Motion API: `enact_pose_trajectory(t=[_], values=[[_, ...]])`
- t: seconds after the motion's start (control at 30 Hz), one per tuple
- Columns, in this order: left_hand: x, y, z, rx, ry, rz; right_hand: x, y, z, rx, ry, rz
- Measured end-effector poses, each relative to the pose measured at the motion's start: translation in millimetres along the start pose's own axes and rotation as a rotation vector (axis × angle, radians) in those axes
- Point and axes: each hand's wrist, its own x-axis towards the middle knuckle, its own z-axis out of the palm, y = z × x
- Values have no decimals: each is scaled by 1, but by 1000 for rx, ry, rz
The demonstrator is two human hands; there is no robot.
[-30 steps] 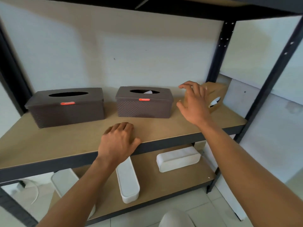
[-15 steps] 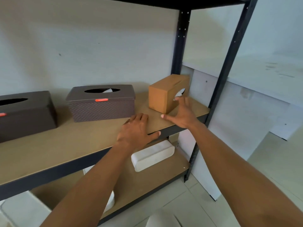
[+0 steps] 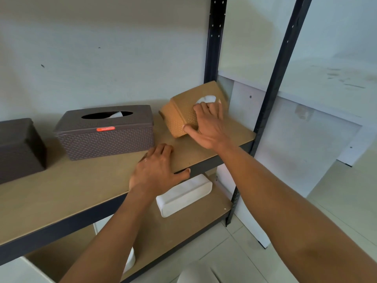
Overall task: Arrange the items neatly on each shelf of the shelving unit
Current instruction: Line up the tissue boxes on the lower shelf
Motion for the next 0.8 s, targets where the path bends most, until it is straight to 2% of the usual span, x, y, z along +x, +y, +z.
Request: enact_pose_trajectory(t=[0.23,0.4,0.5,0.57,0.67,0.8], values=[[0,-1,1,13,-11,-16,46,-31,-2,-153,-208,27],[-1,1,0,10,-8,-21,65,-43,-1,-37,-341,63],[-1,1,-1,19,-5,-18,59,-35,5,163,-205,94],[-1,1,0,24,-3,-19,48,-25,13,248,-111,36],[-1,0,0,32,-6,-16,37,-15,22,263,-92,-71],[0,0,0,41,-6,-7,35,-18,26,235,-60,-85]])
